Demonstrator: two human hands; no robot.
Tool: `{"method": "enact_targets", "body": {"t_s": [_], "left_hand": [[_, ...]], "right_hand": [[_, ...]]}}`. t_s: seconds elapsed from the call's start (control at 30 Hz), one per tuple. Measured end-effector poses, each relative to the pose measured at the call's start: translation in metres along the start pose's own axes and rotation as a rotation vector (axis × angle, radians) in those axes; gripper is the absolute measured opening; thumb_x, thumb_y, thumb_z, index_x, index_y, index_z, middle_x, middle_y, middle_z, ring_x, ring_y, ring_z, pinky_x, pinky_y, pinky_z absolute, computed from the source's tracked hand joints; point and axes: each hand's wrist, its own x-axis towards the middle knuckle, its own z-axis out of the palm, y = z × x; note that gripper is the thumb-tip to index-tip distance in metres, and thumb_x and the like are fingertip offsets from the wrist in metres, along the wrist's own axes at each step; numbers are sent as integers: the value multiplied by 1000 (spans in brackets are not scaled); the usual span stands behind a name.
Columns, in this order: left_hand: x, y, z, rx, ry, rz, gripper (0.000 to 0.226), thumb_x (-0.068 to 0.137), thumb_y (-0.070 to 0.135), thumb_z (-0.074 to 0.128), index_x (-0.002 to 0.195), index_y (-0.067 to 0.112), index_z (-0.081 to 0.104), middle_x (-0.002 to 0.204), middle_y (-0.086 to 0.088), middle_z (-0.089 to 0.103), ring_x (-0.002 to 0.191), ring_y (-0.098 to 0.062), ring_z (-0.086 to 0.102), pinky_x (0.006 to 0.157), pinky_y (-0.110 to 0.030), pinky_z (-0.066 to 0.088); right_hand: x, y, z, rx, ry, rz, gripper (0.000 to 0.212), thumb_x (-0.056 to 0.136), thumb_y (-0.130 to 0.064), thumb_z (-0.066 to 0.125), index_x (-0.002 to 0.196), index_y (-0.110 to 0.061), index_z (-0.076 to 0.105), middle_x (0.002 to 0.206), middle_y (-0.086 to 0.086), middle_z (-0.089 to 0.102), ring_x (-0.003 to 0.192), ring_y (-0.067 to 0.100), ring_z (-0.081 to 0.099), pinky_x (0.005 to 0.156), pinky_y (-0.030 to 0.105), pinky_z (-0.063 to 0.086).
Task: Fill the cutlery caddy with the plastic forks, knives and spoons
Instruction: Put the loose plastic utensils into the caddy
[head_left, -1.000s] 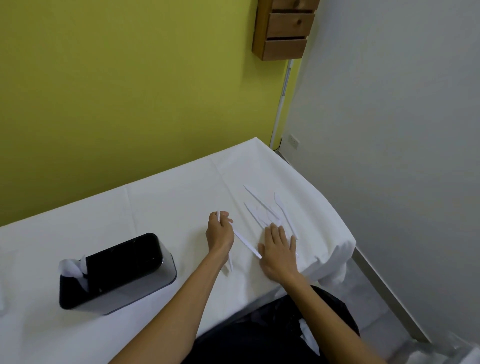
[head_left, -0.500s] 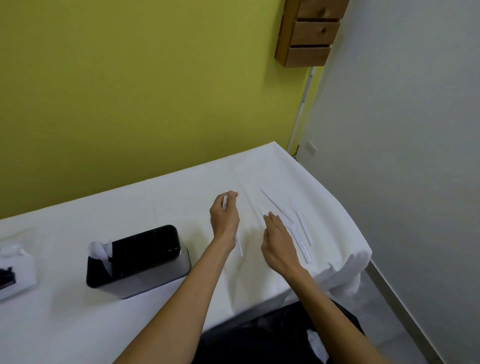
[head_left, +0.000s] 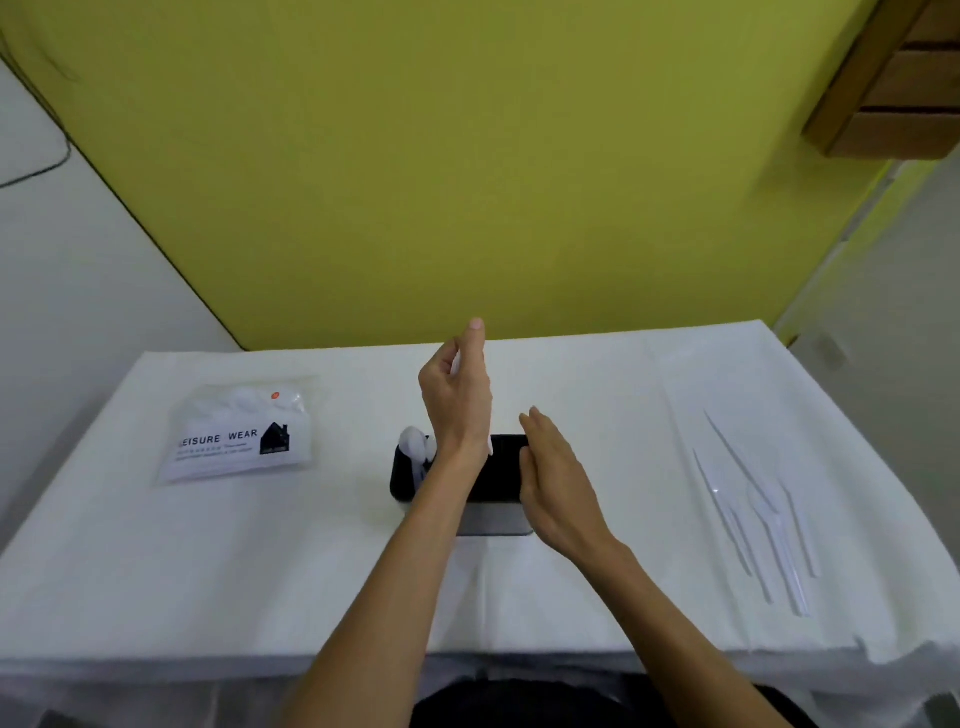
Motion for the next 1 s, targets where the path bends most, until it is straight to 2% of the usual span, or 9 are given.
{"method": "enact_targets", "body": {"t_s": [0.1,0.27,0.37,0.47,0.6,0.73,0.83,0.9,1.0], "left_hand": [[3,-2,-13,84,42,37,54,90,47,59,61,17,25,64,-9,20,62,-24,20,59,-39,21],[-7,-16,-28,261,87,101,52,94,41,53,64,5,30,63,-21,30,57,-25,29,57,-37,33],[-9,-15,-35,200,94,98,53,91,43,53,63,5,28,63,-21,25,55,-39,28,47,-51,40],[-6,-6,-38,93,166,45,53,88,42,54,62,6,25,65,-24,20,59,-44,22,47,-49,34],[-4,2,-36,21,195,108,50,91,34,55,59,14,22,64,-23,18,63,-38,19,53,-46,23],[-8,-20,-36,153,138,143,48,96,33,52,60,12,28,58,-9,27,58,-23,27,55,-38,28],[-10,-44,-43,260,115,236,44,104,28,46,66,4,45,59,-2,47,56,-8,43,59,-22,38],[-9,-54,-47,333,108,296,38,105,28,44,76,7,56,70,4,61,65,-8,58,64,-17,43],[-5,-62,-48,410,79,346,25,104,25,43,93,14,62,92,3,68,83,-14,67,70,-24,50]], "right_hand": [[0,-2,16,-115,-29,-24,50,106,-21,29,155,-12,25,165,2,14,153,16,6,118,19,2],[-1,-2,24,-217,-9,-47,50,107,-20,29,155,-10,23,165,2,12,153,17,2,118,20,-1],[0,-2,26,-234,-12,-42,50,107,-21,29,156,-11,23,165,1,11,153,16,1,117,19,-2],[0,-2,27,-255,-5,-33,51,107,-22,28,156,-11,22,165,0,12,153,15,1,116,18,-2],[-1,-3,29,-269,3,-26,50,107,-24,27,156,-13,21,165,-2,12,153,14,0,114,16,-2],[-3,-3,29,-270,-8,-30,50,107,-24,27,156,-12,22,165,0,14,153,16,2,117,19,0],[-3,-3,27,-259,-12,-45,50,107,-24,29,156,-11,24,165,1,15,153,16,4,120,23,5],[-3,-3,27,-243,-9,-48,50,107,-22,30,155,-11,24,164,1,16,153,17,5,121,24,7],[-3,-1,27,-243,-1,-56,50,106,-20,31,155,-9,26,164,3,18,153,18,7,120,23,6]]}}
